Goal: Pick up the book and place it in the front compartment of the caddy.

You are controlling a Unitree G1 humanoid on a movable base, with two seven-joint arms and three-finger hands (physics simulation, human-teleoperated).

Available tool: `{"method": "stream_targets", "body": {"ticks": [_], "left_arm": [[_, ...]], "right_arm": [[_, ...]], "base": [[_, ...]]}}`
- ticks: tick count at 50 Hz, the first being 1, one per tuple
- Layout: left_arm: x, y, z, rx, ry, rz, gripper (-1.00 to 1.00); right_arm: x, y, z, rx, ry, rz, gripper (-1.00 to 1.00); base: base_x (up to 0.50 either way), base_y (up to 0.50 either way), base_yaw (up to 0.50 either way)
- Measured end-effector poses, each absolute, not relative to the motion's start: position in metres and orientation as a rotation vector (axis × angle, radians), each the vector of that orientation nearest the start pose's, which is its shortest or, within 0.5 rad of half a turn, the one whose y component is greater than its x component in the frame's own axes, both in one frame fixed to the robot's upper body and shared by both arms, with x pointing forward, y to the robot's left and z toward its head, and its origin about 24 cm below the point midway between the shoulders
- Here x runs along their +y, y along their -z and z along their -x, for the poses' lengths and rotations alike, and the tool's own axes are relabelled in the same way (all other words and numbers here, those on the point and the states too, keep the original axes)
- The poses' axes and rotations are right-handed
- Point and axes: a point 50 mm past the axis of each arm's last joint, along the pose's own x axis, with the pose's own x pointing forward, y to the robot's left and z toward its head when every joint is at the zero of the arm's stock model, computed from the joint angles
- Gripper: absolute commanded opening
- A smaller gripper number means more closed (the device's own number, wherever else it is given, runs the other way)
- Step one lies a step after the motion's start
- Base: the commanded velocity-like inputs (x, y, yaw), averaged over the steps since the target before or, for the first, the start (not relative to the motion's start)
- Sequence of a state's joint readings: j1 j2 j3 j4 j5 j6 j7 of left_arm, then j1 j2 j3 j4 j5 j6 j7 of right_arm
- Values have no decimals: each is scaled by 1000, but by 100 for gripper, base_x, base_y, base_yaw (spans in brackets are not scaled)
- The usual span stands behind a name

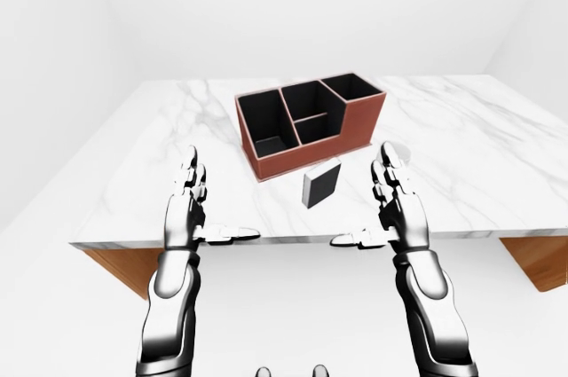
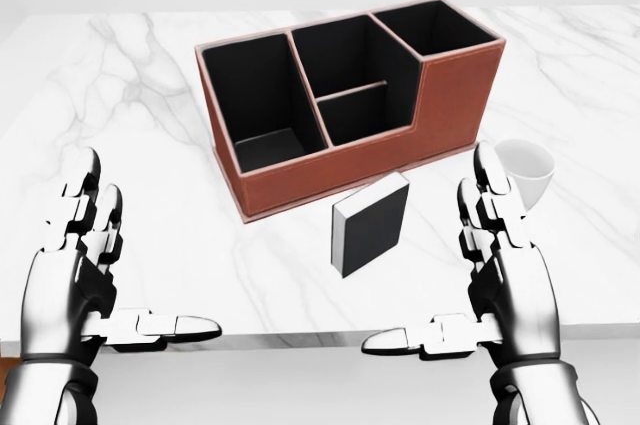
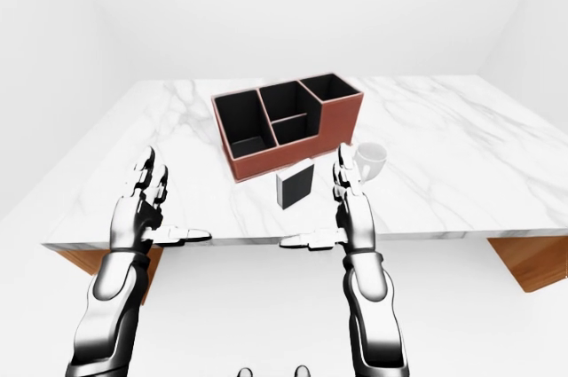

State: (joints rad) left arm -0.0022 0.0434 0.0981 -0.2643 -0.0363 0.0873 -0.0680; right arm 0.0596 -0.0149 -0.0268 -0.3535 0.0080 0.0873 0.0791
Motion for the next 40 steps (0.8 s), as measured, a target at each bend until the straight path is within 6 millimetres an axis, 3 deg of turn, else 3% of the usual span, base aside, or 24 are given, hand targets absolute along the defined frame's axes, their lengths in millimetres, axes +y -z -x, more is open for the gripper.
{"method": "stream_targets", "body": {"ticks": [19,35,40], "left_arm": [[175,-100,-249,-199,-18,-21,100],[175,-103,-249,-208,-18,-22,100],[176,-102,-248,-204,-19,-23,100]], "right_arm": [[-156,-101,-237,-207,-46,26,100],[-157,-106,-237,-227,-19,41,100],[-158,-107,-235,-231,-18,45,100]], "base": [[49,0,0],[0,0,0],[47,0,0]]}}
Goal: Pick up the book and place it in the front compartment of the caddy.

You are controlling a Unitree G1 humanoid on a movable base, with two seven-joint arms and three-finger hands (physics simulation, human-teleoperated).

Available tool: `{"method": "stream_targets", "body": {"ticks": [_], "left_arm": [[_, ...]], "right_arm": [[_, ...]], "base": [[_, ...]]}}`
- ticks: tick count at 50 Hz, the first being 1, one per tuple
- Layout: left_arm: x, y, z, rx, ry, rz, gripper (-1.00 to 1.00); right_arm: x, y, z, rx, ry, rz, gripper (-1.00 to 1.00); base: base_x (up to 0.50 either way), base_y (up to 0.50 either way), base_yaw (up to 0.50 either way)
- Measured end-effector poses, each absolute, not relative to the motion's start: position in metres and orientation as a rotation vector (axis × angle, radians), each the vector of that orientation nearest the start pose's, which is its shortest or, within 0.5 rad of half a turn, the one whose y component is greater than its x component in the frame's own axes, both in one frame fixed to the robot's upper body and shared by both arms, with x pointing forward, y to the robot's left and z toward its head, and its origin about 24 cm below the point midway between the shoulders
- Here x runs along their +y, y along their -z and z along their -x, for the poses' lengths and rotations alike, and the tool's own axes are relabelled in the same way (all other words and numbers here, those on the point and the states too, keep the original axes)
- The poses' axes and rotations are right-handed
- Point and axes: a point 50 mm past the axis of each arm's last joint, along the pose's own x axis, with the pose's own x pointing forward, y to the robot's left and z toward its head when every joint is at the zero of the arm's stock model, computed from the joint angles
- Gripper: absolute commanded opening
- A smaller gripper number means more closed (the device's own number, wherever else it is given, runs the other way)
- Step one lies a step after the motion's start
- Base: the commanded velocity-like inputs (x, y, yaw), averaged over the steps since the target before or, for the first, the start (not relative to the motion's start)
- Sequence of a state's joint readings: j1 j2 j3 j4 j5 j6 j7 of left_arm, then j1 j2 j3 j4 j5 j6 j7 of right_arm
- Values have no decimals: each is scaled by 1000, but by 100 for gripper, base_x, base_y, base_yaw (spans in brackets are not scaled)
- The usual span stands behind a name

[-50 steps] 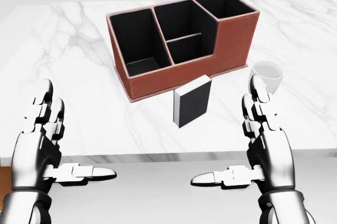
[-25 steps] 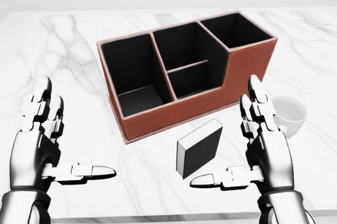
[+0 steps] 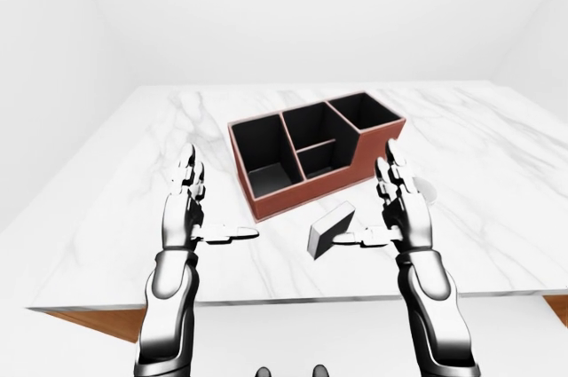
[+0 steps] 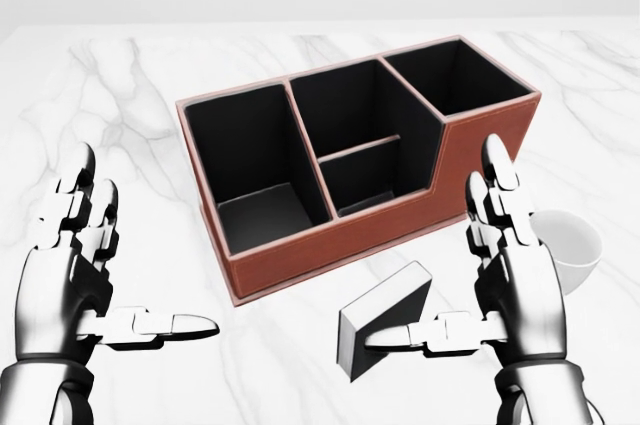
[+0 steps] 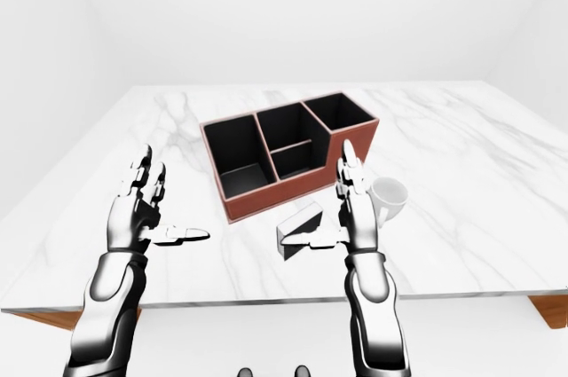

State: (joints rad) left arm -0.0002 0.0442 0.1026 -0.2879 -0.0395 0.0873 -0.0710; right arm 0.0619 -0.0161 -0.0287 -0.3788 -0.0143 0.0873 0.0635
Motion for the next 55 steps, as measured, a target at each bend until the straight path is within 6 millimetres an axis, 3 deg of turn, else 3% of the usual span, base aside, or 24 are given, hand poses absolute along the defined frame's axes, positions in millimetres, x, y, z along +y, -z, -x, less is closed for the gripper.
{"method": "stream_targets", "body": {"ticks": [27,55], "left_arm": [[176,-105,-248,-218,-19,-23,100],[176,-105,-248,-218,-20,-22,100]], "right_arm": [[-156,-109,-233,-242,-40,44,100],[-156,-112,-234,-253,-31,75,100]], "base": [[41,0,0],[0,0,0]]}}
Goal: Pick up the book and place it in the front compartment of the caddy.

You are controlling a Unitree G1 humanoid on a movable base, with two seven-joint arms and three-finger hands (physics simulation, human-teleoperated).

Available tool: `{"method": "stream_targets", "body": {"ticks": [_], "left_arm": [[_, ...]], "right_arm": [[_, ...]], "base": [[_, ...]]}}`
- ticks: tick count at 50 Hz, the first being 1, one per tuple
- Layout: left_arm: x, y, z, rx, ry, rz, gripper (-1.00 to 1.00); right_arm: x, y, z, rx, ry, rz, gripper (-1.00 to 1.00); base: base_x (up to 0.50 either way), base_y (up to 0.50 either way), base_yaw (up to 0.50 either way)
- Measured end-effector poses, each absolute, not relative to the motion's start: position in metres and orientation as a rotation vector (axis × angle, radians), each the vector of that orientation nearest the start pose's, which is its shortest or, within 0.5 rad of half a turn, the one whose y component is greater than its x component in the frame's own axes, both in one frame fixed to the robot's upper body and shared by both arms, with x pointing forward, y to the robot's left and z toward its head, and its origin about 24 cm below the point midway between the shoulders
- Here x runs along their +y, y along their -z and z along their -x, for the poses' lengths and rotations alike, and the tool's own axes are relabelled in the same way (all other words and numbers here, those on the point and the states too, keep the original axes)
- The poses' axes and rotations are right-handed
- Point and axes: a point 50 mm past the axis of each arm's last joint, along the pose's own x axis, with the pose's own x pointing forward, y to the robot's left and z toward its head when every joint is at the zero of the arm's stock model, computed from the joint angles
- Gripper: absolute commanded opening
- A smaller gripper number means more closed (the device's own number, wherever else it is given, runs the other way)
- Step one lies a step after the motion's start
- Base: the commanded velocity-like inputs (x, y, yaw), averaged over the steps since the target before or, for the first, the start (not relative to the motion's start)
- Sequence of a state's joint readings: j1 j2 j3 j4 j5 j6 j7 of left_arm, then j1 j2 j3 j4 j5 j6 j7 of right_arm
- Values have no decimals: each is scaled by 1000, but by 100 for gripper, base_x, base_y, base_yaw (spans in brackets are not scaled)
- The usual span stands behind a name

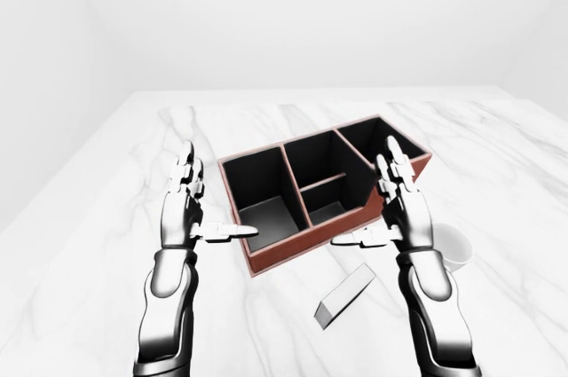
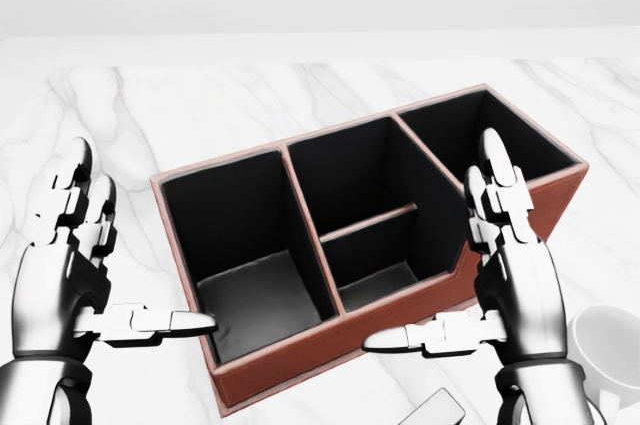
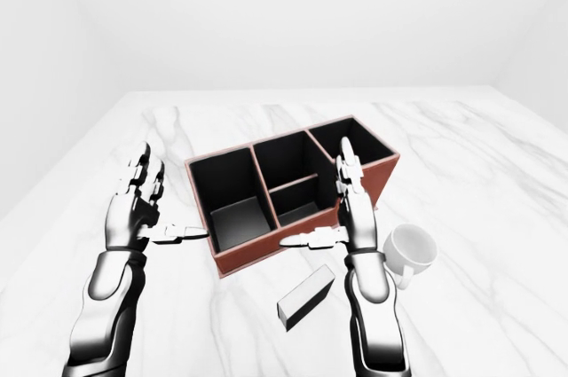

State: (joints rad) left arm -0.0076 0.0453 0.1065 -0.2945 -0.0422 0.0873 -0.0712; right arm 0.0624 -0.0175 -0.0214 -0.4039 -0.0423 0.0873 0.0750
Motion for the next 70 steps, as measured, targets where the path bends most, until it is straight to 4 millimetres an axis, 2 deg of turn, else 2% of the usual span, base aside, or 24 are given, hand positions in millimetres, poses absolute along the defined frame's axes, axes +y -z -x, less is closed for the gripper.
{"method": "stream_targets", "body": {"ticks": [16,48,70], "left_arm": [[178,-107,-249,-225,-23,-22,100],[179,-107,-249,-224,-25,-24,100],[179,-106,-250,-223,-26,-25,100]], "right_arm": [[-160,-118,-234,-274,-9,142,100],[-169,-154,-222,-410,-37,350,100],[-166,-166,-212,-442,-86,461,100]], "base": [[0,0,0],[0,0,0],[0,0,0]]}}
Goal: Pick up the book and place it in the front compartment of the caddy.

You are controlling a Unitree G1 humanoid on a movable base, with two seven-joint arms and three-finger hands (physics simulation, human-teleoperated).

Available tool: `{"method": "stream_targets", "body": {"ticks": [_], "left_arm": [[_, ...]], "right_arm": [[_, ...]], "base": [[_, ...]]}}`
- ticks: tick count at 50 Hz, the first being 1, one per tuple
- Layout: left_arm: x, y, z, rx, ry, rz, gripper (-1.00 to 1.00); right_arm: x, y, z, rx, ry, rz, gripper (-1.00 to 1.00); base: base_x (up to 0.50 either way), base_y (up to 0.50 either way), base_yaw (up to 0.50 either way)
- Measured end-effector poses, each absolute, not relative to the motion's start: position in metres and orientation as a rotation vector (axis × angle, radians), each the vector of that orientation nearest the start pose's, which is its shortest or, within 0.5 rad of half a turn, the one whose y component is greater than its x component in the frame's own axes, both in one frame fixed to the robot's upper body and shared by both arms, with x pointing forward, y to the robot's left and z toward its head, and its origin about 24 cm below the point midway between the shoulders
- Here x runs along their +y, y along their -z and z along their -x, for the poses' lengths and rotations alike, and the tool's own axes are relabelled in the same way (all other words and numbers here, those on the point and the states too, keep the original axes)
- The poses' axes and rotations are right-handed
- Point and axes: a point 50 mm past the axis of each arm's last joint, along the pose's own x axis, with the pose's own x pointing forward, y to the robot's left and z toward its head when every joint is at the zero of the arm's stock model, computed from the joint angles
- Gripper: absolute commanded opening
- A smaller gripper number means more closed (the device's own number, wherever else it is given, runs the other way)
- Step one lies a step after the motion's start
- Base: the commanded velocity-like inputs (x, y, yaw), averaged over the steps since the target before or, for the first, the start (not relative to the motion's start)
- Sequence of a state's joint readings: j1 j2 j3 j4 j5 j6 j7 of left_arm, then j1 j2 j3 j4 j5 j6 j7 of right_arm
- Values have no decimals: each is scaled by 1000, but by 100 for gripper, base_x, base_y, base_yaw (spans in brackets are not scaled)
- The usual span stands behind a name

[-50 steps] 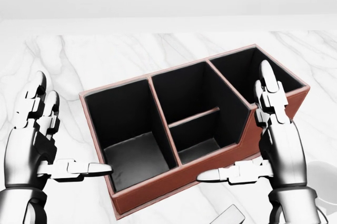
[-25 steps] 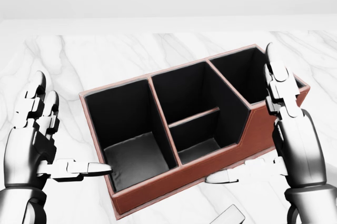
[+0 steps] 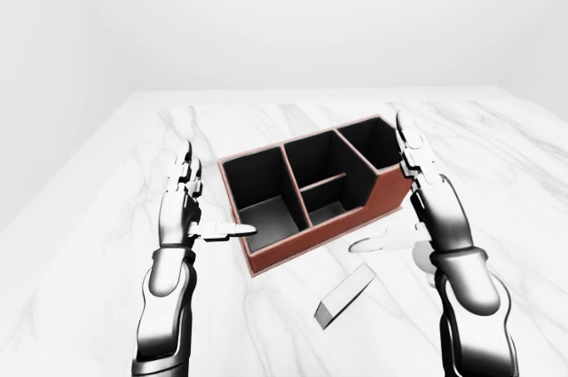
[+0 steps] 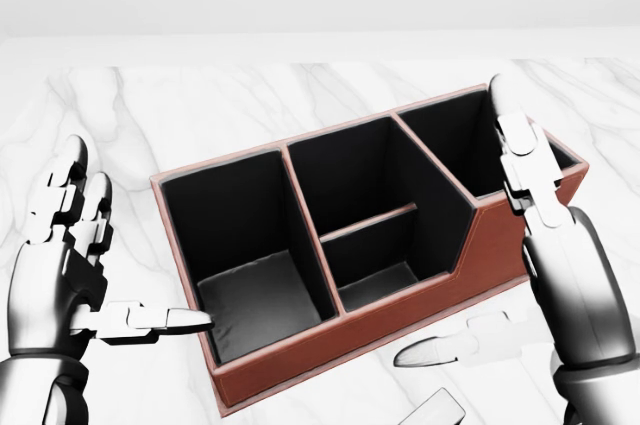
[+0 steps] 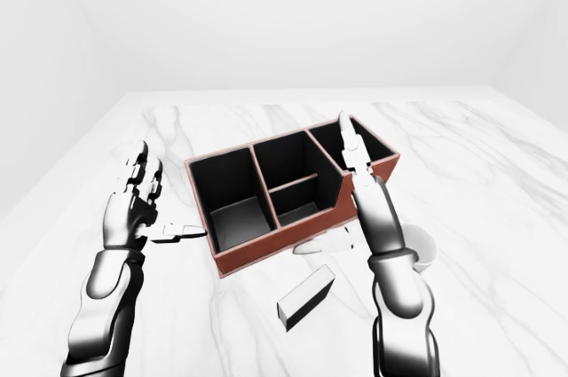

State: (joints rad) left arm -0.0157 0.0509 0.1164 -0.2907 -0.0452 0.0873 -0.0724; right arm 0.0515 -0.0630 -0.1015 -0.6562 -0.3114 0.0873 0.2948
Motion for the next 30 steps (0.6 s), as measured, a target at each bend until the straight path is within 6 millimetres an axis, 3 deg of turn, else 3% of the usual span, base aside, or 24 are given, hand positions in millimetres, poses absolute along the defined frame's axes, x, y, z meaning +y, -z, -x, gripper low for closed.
{"method": "stream_targets", "body": {"ticks": [15,30], "left_arm": [[179,-106,-250,-222,-27,-25,100],[180,-107,-250,-224,-29,-24,100]], "right_arm": [[-163,-167,-208,-439,-102,518,100],[-156,-154,-207,-373,-118,572,100]], "base": [[0,0,0],[0,0,0]]}}
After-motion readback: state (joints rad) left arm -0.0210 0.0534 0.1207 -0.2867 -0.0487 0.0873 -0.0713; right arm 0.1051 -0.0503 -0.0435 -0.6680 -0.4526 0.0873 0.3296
